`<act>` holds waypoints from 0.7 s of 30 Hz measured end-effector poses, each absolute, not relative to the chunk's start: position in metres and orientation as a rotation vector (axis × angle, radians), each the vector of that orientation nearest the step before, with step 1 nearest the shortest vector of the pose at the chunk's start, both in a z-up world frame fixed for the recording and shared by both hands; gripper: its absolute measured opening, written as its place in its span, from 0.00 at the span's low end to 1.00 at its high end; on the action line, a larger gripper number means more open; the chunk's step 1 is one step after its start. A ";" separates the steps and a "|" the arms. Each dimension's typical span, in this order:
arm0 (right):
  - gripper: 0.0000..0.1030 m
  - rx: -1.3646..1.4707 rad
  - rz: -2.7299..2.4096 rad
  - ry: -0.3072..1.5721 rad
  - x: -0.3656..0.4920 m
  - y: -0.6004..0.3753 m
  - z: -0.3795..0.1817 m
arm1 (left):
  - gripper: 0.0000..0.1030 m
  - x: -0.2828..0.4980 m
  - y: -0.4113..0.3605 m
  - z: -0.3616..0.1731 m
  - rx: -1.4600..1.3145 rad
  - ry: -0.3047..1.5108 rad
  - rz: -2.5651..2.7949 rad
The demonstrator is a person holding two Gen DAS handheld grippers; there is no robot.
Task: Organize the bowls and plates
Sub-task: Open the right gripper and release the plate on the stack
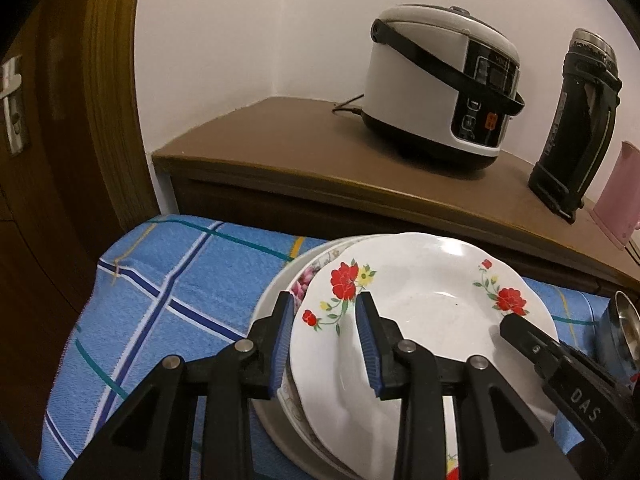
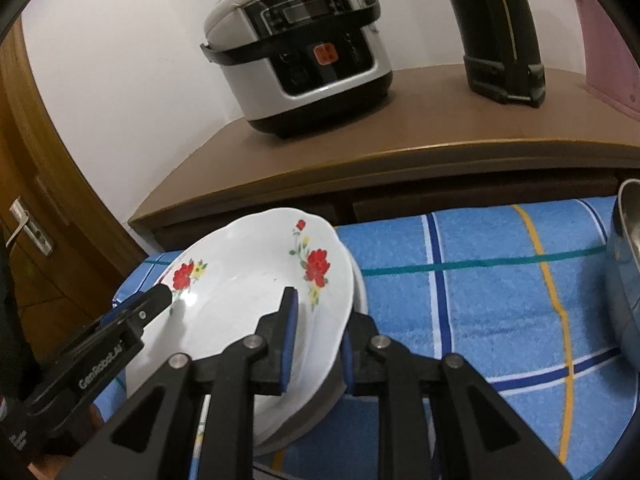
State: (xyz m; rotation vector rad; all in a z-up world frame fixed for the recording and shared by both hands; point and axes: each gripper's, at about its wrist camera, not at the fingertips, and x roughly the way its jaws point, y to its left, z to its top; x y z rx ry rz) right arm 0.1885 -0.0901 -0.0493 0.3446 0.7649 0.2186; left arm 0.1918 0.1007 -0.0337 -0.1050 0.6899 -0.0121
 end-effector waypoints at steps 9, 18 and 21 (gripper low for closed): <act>0.23 0.462 0.308 0.823 0.206 -0.096 -0.064 | 0.58 0.183 0.106 -0.025 -0.058 0.602 0.096; 0.52 0.396 0.221 0.541 0.160 -0.105 -0.025 | 0.58 0.176 0.107 -0.023 -0.035 0.561 0.118; 0.52 0.327 0.167 0.466 0.147 -0.102 -0.014 | 0.58 0.173 0.109 -0.023 -0.044 0.550 0.120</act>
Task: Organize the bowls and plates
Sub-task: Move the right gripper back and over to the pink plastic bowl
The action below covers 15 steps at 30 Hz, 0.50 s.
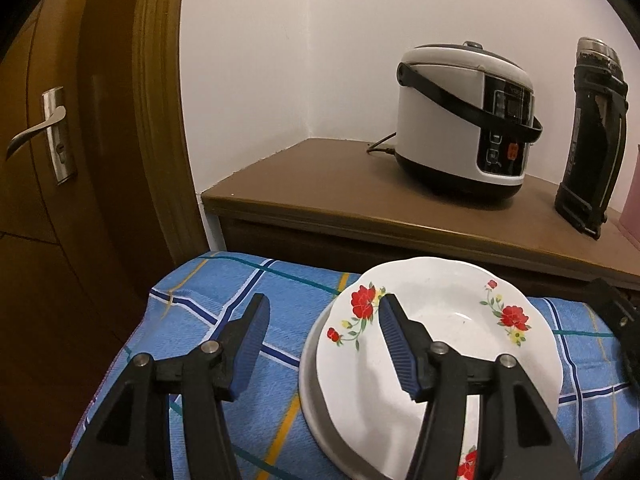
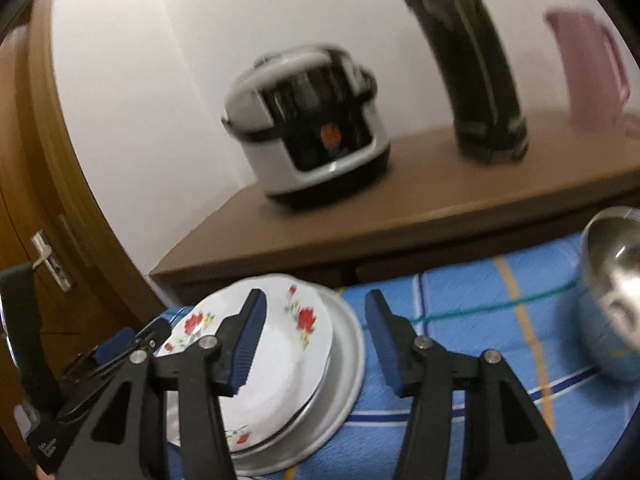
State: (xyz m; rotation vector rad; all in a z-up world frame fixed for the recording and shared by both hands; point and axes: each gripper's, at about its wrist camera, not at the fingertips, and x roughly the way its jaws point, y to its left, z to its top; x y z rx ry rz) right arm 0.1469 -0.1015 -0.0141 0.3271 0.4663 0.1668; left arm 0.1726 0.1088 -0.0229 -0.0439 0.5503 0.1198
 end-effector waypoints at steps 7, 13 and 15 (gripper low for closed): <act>0.52 0.219 0.090 0.405 0.126 -0.096 -0.001 | 0.58 0.163 0.107 -0.019 -0.039 0.500 0.123; 0.52 0.184 0.068 0.373 0.107 -0.097 0.003 | 0.58 0.147 0.106 -0.016 -0.058 0.462 0.105; 0.52 0.181 0.060 0.362 0.102 -0.098 0.004 | 0.58 0.140 0.107 -0.015 -0.083 0.458 0.100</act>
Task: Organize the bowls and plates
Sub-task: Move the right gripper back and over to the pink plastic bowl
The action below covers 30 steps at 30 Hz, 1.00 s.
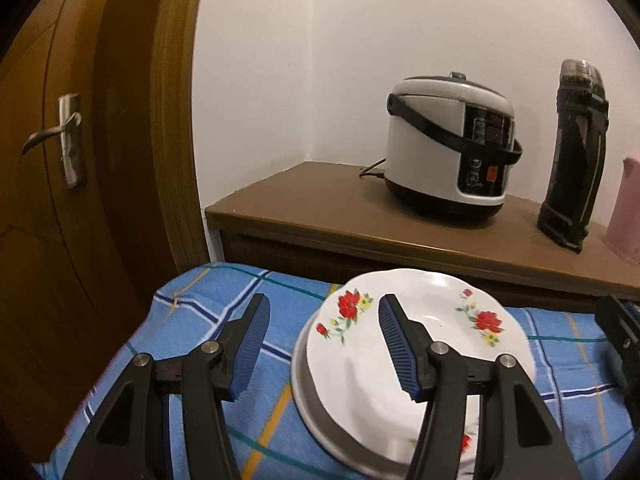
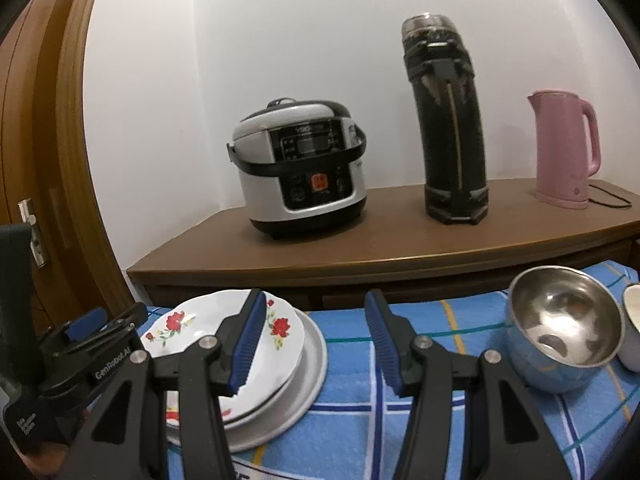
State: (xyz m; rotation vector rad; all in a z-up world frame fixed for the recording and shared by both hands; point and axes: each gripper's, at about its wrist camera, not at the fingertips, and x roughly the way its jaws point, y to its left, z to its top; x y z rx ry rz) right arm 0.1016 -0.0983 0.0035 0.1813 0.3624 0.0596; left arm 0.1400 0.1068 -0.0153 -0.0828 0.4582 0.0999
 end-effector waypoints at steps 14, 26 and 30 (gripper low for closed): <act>0.52 0.191 0.034 0.344 0.071 -0.111 0.008 | 0.58 0.108 0.089 -0.016 -0.091 0.474 0.090; 0.52 0.178 0.022 0.329 0.047 -0.119 0.011 | 0.58 0.080 0.067 -0.020 -0.084 0.521 0.034; 0.52 0.172 0.015 0.337 0.037 -0.125 0.011 | 0.58 0.071 0.059 -0.022 -0.091 0.544 0.006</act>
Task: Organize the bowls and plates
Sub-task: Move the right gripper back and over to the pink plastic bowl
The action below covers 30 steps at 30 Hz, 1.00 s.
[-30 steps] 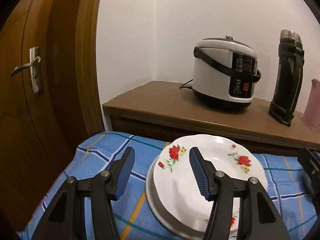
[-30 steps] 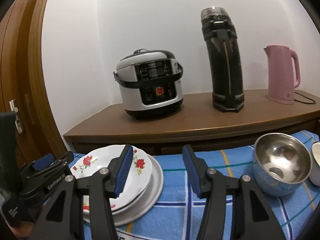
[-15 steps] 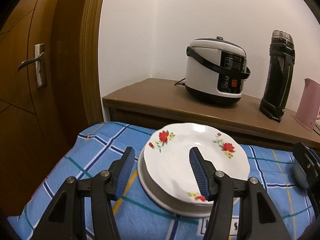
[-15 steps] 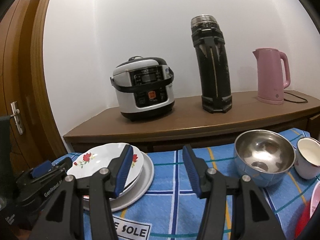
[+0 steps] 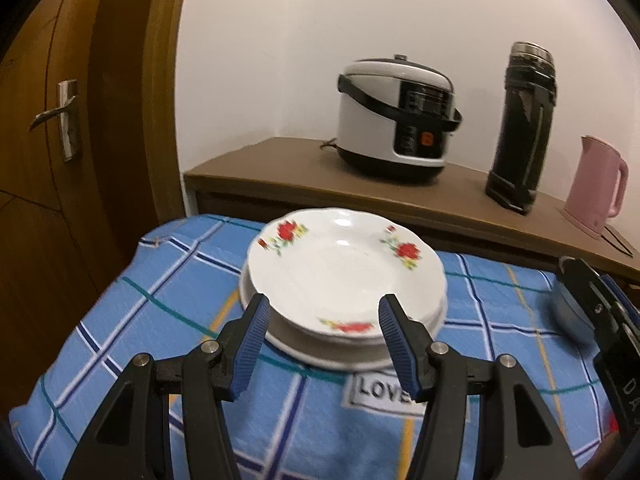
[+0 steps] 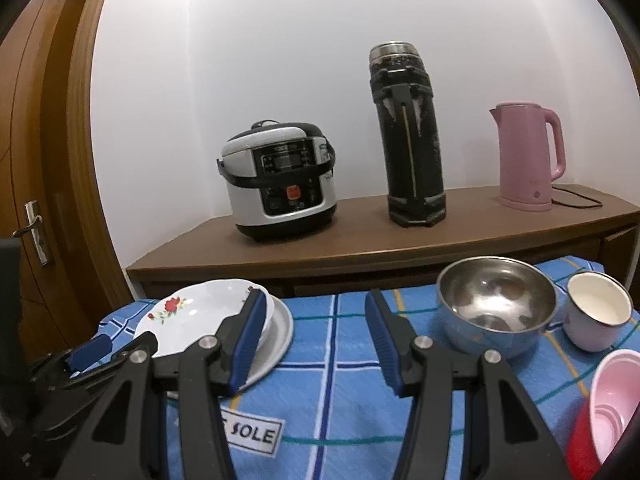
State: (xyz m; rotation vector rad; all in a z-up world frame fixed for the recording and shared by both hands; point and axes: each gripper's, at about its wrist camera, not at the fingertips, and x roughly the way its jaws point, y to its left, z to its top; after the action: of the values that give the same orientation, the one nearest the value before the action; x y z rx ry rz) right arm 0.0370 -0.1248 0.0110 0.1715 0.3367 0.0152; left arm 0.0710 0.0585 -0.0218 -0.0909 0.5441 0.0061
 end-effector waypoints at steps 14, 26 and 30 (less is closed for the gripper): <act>0.51 0.176 0.015 0.389 0.000 -0.149 0.011 | 0.58 0.044 0.029 -0.018 -0.086 0.587 -0.079; 0.50 0.182 -0.011 0.414 -0.037 -0.186 0.015 | 0.58 0.024 -0.014 -0.015 -0.041 0.610 -0.184; 0.50 0.193 -0.027 0.417 -0.043 -0.198 0.013 | 0.58 0.021 -0.028 -0.016 -0.014 0.629 -0.189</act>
State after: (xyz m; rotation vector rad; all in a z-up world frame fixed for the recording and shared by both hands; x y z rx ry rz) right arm -0.0433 -0.1976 0.0130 0.1933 0.4165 -0.0269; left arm 0.0209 -0.0281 -0.0164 -0.0141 0.6291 -0.1892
